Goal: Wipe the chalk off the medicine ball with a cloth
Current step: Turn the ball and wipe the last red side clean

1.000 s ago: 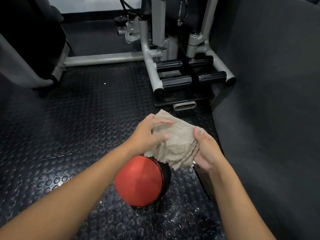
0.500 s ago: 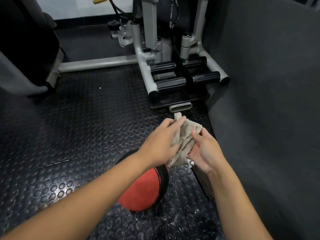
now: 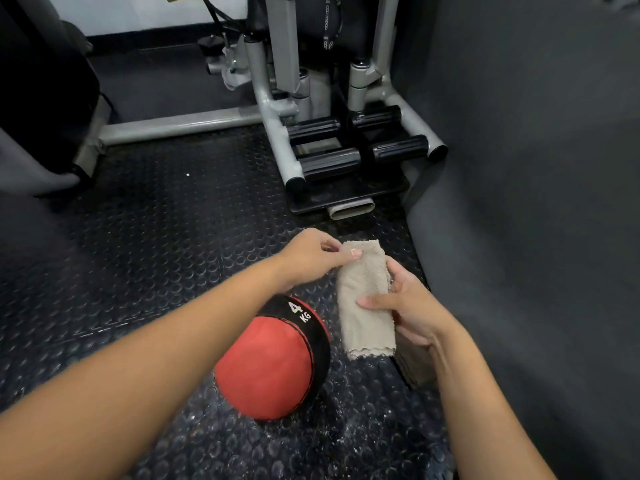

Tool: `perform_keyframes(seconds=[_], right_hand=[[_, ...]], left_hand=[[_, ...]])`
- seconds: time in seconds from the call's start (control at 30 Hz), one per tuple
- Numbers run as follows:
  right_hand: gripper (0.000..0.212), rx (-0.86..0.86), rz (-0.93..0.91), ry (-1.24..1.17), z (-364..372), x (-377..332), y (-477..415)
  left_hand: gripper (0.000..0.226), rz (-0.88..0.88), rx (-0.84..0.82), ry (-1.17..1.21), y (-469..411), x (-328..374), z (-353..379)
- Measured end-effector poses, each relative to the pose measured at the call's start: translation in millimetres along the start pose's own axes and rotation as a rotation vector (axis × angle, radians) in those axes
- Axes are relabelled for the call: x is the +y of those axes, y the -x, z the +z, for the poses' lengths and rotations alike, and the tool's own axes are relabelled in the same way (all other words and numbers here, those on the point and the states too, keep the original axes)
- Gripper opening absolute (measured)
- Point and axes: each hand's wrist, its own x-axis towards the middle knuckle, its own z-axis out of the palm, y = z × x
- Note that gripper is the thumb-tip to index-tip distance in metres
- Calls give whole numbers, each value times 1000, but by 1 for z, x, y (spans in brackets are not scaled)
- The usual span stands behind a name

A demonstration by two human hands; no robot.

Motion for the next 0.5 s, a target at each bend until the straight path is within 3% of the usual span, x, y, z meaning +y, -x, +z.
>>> perform_keyframes(seconds=[0.13, 0.2, 0.33, 0.5], right_hand=[[69, -20, 169, 77, -29, -1, 9], [61, -3, 262, 76, -50, 3, 17], [39, 177, 332, 49, -93, 20, 28], [19, 533, 371, 212, -135, 65, 20]], left_hand=[[19, -191, -174, 327, -17, 4, 8], [18, -217, -192, 405, -26, 4, 21], [22, -197, -125, 365, -49, 5, 63], [24, -206, -37, 204, -93, -25, 131]])
